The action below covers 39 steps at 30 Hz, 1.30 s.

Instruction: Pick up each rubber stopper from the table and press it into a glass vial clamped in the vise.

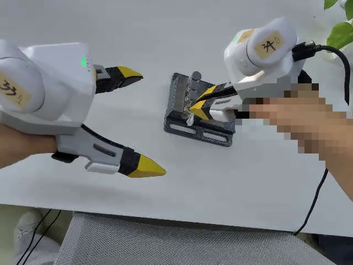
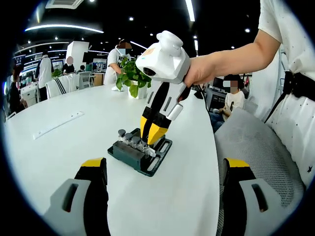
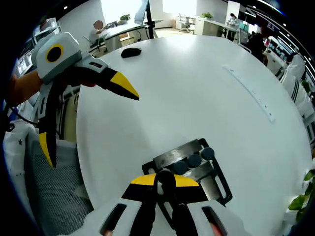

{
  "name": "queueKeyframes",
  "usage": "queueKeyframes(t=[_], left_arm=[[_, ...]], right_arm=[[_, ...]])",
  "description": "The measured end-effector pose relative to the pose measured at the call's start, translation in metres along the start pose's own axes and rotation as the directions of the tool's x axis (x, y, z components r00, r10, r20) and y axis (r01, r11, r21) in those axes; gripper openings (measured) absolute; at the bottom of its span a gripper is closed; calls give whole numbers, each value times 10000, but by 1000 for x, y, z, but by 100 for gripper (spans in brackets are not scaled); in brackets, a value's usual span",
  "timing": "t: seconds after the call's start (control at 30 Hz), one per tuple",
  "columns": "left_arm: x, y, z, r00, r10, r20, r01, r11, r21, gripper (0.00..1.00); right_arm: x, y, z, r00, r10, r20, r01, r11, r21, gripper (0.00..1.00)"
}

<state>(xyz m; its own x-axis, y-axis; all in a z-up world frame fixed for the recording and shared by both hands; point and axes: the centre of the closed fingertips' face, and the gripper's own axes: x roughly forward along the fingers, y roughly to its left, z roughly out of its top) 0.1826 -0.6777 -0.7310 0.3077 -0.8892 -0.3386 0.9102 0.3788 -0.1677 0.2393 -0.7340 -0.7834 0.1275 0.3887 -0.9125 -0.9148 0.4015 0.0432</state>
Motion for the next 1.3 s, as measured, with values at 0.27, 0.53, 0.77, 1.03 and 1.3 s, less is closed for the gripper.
queueKeyframes(t=[0.27,0.53,0.77,1.03,1.3], left_arm=[[2,-2,0,10000,-48,22,48,10000,-77,98],[2,-2,-1,10000,-31,48,32,9999,-168,97],[3,-2,-1,10000,-30,69,31,9998,-215,96],[4,-3,0,9999,-60,95,62,9997,-236,96],[4,-3,-1,9999,-70,111,73,9996,-290,96]], right_arm=[[1,2,-1,10000,7,-93,-9,9997,-227,6],[2,2,0,9980,-302,-558,238,9934,-1126,6],[3,3,-1,9951,-469,-873,336,9884,-1482,6],[3,2,0,9961,-450,-753,316,9848,-1706,7],[3,3,1,9978,-375,-546,287,9875,-1547,7]])
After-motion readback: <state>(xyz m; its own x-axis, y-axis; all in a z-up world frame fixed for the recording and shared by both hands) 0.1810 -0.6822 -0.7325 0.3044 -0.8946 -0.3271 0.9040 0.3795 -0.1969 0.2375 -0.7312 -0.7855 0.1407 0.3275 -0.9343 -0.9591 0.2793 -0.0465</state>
